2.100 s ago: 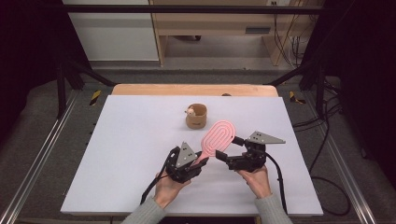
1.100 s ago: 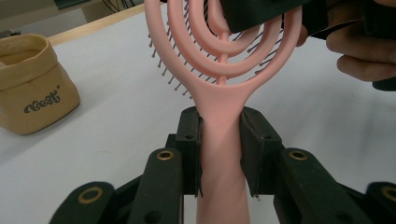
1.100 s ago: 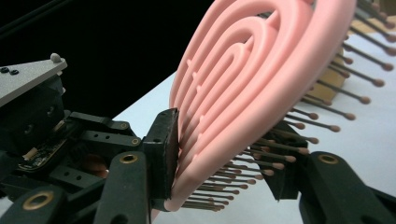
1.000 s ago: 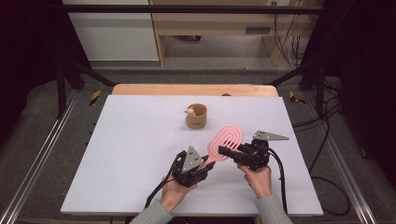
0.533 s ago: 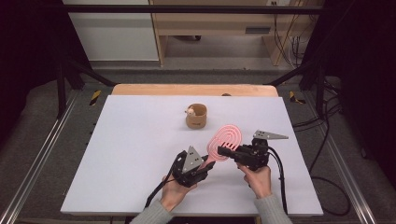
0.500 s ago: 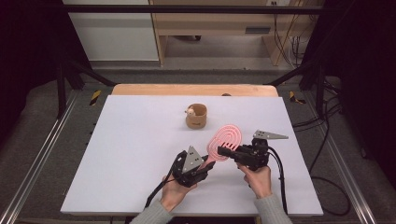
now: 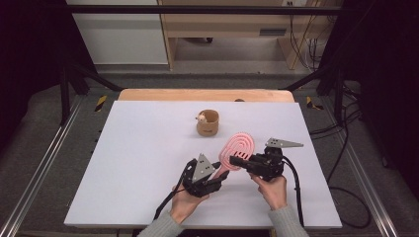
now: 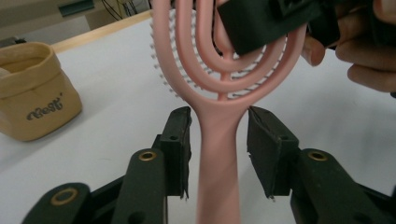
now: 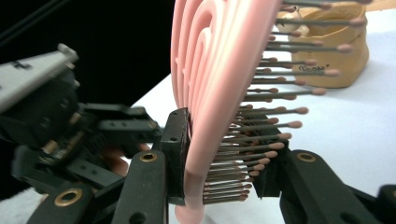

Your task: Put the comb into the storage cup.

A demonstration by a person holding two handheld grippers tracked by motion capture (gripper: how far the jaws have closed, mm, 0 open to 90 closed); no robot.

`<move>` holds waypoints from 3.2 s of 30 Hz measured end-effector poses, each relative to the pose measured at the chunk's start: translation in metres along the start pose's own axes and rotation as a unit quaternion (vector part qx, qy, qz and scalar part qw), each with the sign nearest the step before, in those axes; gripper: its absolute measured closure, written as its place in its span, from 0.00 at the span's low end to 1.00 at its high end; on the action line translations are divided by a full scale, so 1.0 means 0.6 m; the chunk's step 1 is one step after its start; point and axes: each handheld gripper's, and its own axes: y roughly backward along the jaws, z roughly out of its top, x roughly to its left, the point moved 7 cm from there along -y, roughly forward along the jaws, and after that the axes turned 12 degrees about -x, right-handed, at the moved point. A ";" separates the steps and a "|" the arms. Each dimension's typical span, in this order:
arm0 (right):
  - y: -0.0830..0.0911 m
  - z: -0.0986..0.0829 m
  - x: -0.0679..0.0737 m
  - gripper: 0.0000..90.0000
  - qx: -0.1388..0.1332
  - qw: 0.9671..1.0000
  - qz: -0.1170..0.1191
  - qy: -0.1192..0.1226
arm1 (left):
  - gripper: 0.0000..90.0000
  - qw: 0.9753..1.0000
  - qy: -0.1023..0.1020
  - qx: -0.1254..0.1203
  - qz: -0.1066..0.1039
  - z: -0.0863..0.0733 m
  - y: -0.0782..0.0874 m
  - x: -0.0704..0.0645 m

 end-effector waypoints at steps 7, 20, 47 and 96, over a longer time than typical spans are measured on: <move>0.004 0.005 -0.002 0.71 -0.012 1.000 -0.013 0.012 | 0.46 1.000 0.023 -0.015 0.004 0.014 0.017 0.016; 0.016 0.024 -0.002 0.72 -0.039 0.998 -0.038 0.034 | 0.19 0.998 0.052 -0.026 0.020 0.029 0.044 0.056; 0.008 0.091 0.016 0.72 -0.072 0.992 -0.058 0.084 | 0.05 0.992 0.087 -0.050 0.077 -0.001 0.153 0.180; -0.024 0.180 0.025 0.72 -0.072 0.983 -0.095 0.140 | 0.05 0.986 0.079 -0.052 0.139 -0.101 0.263 0.273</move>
